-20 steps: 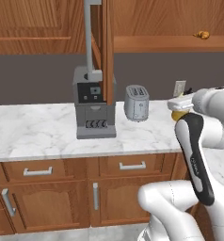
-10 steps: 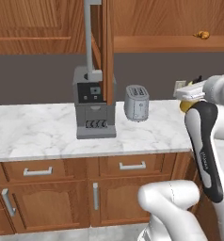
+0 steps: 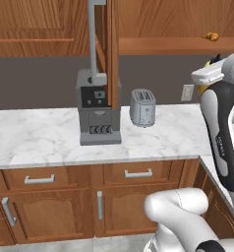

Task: Pick the shaker and mustard from the counter and place them in the cabinet.

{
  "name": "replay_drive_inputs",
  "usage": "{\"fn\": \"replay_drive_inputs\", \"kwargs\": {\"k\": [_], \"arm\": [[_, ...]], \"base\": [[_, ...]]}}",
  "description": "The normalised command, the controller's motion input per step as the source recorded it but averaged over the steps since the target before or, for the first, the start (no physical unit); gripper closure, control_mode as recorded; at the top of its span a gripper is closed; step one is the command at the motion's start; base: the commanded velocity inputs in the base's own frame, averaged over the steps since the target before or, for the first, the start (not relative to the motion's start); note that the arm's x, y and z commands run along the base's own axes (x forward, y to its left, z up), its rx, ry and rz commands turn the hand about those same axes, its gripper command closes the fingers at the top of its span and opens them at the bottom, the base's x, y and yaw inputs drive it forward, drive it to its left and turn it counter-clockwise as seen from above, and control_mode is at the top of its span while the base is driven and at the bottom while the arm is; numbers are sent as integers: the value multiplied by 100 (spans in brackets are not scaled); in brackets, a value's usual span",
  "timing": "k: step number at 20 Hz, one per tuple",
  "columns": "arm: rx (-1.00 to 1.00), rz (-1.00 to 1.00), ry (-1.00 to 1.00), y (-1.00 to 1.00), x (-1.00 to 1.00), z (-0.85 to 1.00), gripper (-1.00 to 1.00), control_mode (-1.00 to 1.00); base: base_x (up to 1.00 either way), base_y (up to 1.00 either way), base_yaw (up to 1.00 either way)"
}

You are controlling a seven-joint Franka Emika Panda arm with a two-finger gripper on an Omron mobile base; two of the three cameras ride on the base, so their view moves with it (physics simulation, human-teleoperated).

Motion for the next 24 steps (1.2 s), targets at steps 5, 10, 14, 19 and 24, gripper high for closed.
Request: {"fn": "replay_drive_inputs", "kwargs": {"k": [5,10,14,19,24], "arm": [[-7,0,-11,-14,0,59,100,-100],[-2,0,-9,-10,0,25,100,-100],[0,0,-5,-8,10,1,100,-100],[0,0,-1,-13,35,1,100,-100],[0,0,0,-16,44,7,100,-100]], "base": [[0,0,0],[0,0,0],[0,0,0],[0,0,0],[0,0,0]]}}
